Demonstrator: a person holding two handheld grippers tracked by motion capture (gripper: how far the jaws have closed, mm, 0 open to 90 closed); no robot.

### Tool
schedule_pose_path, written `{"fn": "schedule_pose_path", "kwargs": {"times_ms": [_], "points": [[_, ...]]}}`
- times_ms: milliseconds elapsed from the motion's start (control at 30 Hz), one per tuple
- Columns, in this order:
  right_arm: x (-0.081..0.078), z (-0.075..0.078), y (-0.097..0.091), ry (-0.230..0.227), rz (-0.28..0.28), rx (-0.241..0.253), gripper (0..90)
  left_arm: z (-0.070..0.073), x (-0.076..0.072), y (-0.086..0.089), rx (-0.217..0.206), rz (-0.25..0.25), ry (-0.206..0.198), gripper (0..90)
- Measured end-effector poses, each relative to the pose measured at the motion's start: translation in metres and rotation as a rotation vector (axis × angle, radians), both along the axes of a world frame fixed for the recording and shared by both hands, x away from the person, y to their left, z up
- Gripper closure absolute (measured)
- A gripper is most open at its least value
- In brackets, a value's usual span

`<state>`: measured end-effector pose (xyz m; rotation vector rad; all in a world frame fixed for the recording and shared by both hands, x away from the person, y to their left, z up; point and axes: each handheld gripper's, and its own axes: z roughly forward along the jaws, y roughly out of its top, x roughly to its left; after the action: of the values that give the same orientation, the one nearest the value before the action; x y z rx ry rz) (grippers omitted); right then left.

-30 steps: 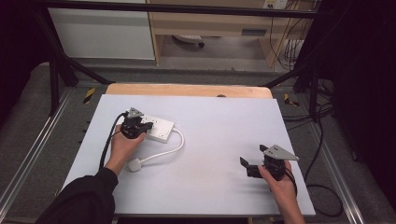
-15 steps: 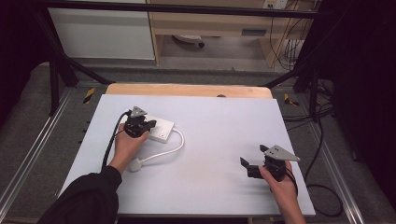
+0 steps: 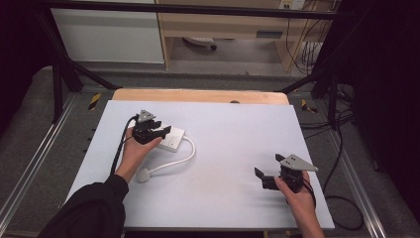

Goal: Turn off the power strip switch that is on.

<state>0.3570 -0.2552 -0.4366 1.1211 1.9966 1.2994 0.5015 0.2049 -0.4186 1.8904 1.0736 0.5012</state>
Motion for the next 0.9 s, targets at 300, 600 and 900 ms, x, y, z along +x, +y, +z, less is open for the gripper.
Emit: {"fn": "schedule_pose_path", "kwargs": {"times_ms": [300,600,900], "points": [[0.001,-0.001,0.000,0.004,0.006,-0.005,3.8,0.012,-0.003,-0.014,0.006,-0.015,-0.076,18.0],[0.004,-0.003,0.001,0.012,0.010,-0.009,3.6,0.020,-0.011,-0.020,-0.044,-0.046,-0.076,11.1],[0.004,-0.002,0.006,0.005,0.037,-0.014,2.2,0.037,-0.019,-0.023,-0.088,-0.071,-0.084,6.1]]}}
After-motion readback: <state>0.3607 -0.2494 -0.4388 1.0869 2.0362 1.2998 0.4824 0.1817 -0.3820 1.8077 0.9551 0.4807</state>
